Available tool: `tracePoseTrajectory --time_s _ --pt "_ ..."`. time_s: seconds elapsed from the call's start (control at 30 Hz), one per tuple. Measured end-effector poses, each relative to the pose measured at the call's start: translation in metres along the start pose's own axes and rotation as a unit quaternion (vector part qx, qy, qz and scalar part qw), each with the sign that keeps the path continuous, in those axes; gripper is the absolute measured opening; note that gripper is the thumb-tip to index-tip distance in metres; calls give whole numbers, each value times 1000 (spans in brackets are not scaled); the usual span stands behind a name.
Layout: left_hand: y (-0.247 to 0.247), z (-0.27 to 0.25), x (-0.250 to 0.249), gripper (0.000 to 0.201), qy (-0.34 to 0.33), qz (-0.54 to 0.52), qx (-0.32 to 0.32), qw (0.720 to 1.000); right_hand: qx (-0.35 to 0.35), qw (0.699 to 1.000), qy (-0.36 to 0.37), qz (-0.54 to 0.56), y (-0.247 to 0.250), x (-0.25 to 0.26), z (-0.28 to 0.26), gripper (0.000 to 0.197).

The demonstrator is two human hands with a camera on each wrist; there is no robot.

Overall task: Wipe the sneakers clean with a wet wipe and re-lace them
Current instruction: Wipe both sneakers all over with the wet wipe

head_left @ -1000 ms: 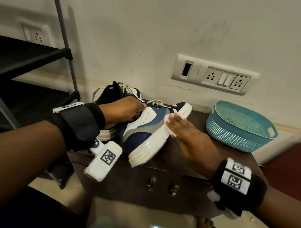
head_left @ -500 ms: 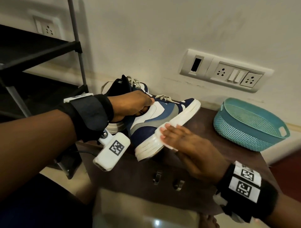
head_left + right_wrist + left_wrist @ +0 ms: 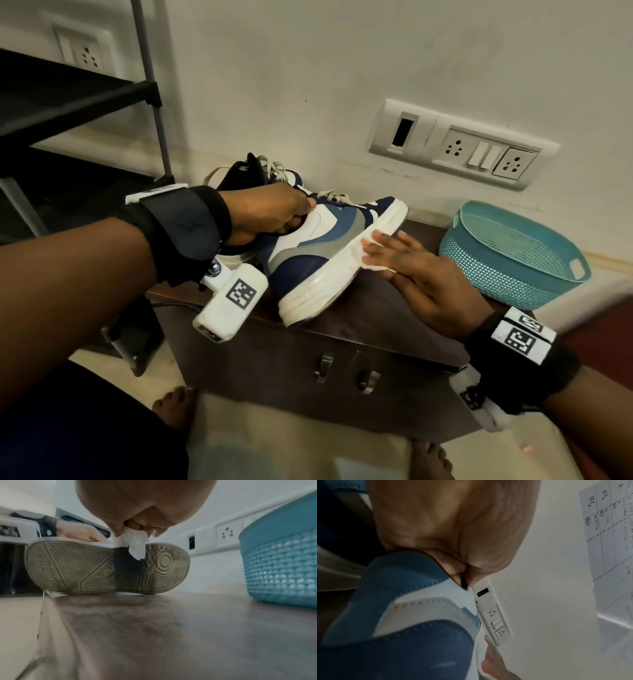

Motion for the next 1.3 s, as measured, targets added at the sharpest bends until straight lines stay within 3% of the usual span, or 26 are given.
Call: tracePoseTrajectory --time_s 0.07,0.13,0.23,0.33,0.4,0.5,0.57,0.63,0.73,0.83,0.9,1.0,1.07,1.2,1.23,1.3 --pt "1 1 0 40 0 6 -5 1000 -5 999 -20 -48 1 -1 0 40" --pt "2 2 1 40 -2 16 -11 1000 -12 997 23 -67 -7 20 -2 40" --pt "2 4 1 41 -8 42 -17 999 7 995 98 -9 -19 56 -4 40" --pt "0 2 1 38 -14 63 -4 998 39 989 129 -56 -15 30 -1 43" --pt "1 2 1 35 -13 63 -1 998 22 992 60 -108 -5 -8 0 45" --pt "2 2 4 38 -1 45 11 999 -39 980 -164 -105 17 -56 -3 43" --pt "1 1 6 38 -4 47 22 999 -70 969 -213 -104 19 -57 -6 42" --pt "1 3 6 44 -9 53 25 998 -77 978 -181 -65 9 -34 -4 42" --pt "3 4 8 46 -14 53 25 998 -39 996 -63 -51 -8 13 4 44" --pt "5 6 8 44 -13 56 20 998 -7 998 15 -61 -9 13 4 43" --pt "5 5 8 41 -9 54 21 998 -25 998 -23 -60 -5 -11 2 41" --pt "4 3 9 40 -11 60 31 998 -98 981 -167 -28 8 -44 5 32" --pt "3 3 8 48 -15 71 39 997 -107 970 -217 -30 11 -48 7 30" --pt "6 4 9 45 -20 109 34 993 -30 995 -71 -62 0 -14 3 38" --pt "7 4 9 44 -21 114 35 993 -32 997 -59 -47 0 -14 1 37" --pt "6 4 9 42 -22 117 38 992 -78 989 -124 2 10 -29 1 31"
Point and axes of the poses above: each hand's wrist, its own z-axis towards the middle knuckle, its own y-axis out of the back of the hand, x = y × z, the point moved 4 cm from there along z, towards the middle knuckle, and after that the axes turned 15 degrees about -z, right-handed, at the moved point
